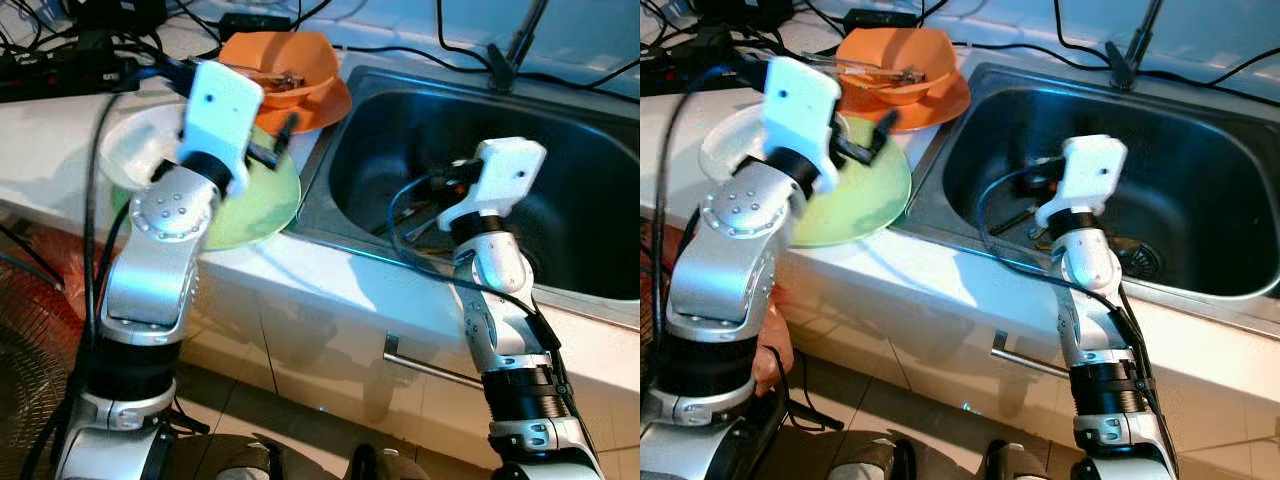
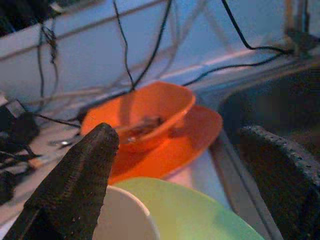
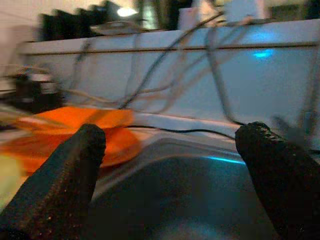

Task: Kitchen organization

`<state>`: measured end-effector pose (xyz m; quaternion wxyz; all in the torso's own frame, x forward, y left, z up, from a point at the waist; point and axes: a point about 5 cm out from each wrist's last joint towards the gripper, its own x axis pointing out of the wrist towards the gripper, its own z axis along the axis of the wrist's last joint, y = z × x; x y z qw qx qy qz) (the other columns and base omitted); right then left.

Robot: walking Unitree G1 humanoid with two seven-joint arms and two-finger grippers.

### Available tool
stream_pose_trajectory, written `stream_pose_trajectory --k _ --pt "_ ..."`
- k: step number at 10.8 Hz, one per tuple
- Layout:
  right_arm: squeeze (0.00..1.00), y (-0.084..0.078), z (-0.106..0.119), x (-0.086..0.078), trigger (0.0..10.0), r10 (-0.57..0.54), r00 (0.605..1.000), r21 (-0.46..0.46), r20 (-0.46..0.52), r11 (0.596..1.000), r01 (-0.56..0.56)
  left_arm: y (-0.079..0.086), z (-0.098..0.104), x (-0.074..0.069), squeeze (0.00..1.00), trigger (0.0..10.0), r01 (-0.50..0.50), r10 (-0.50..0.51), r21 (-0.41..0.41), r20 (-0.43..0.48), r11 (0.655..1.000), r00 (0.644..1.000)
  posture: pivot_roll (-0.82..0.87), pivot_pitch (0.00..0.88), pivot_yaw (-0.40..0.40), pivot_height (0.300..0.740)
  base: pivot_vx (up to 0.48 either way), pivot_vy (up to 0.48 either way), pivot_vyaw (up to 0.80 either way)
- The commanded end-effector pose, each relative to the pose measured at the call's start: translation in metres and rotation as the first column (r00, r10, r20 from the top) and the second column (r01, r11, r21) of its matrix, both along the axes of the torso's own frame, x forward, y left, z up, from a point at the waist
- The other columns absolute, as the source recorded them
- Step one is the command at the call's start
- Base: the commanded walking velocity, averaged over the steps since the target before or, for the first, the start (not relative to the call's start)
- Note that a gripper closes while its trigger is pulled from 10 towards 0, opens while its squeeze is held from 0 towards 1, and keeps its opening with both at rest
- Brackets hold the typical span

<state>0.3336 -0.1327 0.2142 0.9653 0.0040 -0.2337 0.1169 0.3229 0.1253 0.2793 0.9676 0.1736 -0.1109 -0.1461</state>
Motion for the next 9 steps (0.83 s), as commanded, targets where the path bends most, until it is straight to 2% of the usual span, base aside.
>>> stream_pose_trajectory --k 1,2,3,4,5,7,8,9 --pt "0.00 0.001 -0.001 -0.004 10.0 0.093 0.996 -0.029 -0.013 0.995 -0.093 -0.002 0.005 -0.003 0.00 10.0 0.017 -0.017 0.011 0.002 1.000 1.000 0.11 0.164 -0.004 0.740 0.000 0.000 0.00" --pt "0.00 -0.003 0.000 -0.010 10.0 0.224 0.974 -0.075 -0.017 0.971 -0.225 0.000 0.003 -0.003 0.00 10.0 0.008 -0.008 0.021 -0.016 1.000 1.000 0.11 0.166 -0.002 0.740 0.000 0.000 0.00" --pt "0.00 -0.014 0.004 -0.015 10.0 0.315 0.949 -0.104 -0.027 0.943 -0.316 0.001 0.005 -0.004 0.00 10.0 0.002 -0.002 0.021 -0.030 1.000 1.000 0.11 0.166 -0.004 0.740 0.000 0.000 0.00" --pt "0.00 -0.025 0.005 -0.019 10.0 0.380 0.924 -0.171 -0.049 0.908 -0.382 0.002 0.006 -0.005 0.00 10.0 -0.005 0.006 0.019 -0.037 1.000 0.999 0.11 0.171 -0.004 0.740 0.000 0.000 0.00" --pt "0.00 -0.033 0.009 -0.026 10.0 0.464 0.883 -0.189 -0.064 0.863 -0.468 0.002 0.007 -0.005 0.00 10.0 -0.010 0.010 0.017 -0.042 1.000 0.999 0.11 0.172 -0.003 0.740 0.000 0.000 0.00" --pt "0.00 -0.037 0.008 -0.034 10.0 0.560 0.822 -0.207 -0.103 0.797 -0.568 0.003 0.007 -0.005 0.00 10.0 -0.014 0.015 0.016 -0.055 1.000 0.998 0.11 0.172 -0.001 0.740 0.000 0.000 0.00" --pt "0.00 -0.037 0.011 -0.043 10.0 0.648 0.757 -0.154 -0.080 0.743 -0.652 0.003 0.007 -0.005 0.00 10.0 -0.021 0.023 0.022 -0.064 1.000 0.998 0.11 0.171 0.003 0.740 0.000 0.000 0.00" --pt "0.00 -0.037 0.015 -0.045 10.0 0.665 0.745 -0.113 -0.045 0.738 -0.665 0.003 0.007 -0.005 0.00 10.0 -0.022 0.024 0.022 -0.067 1.000 0.998 0.11 0.171 0.003 0.740 0.000 0.000 0.00"
